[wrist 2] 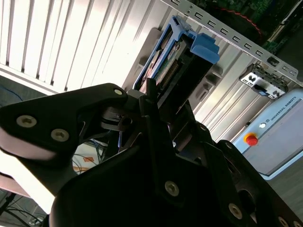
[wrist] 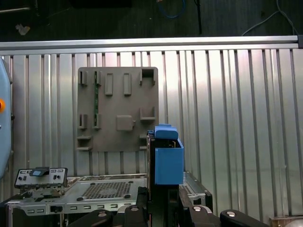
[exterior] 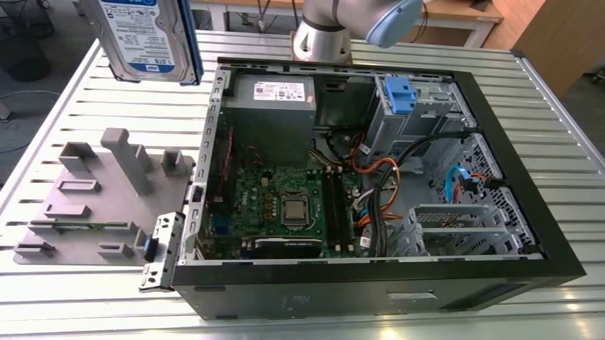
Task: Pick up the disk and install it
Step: 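Pick up the disk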
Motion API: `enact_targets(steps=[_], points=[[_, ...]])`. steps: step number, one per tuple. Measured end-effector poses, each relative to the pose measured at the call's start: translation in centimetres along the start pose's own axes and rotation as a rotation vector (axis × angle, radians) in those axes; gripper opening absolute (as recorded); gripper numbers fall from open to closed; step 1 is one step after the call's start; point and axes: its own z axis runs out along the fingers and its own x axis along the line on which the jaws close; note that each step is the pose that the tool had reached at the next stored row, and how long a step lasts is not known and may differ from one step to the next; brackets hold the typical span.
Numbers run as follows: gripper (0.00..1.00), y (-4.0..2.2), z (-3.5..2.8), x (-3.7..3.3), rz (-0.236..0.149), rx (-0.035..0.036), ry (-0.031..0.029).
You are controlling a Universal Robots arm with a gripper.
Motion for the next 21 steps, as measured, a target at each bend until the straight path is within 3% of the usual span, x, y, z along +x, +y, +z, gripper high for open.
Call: enact_targets(steps=[21], points=[[0.35,-3.01,-0.12,-0.17,0.000,0.0001,-0.0001]])
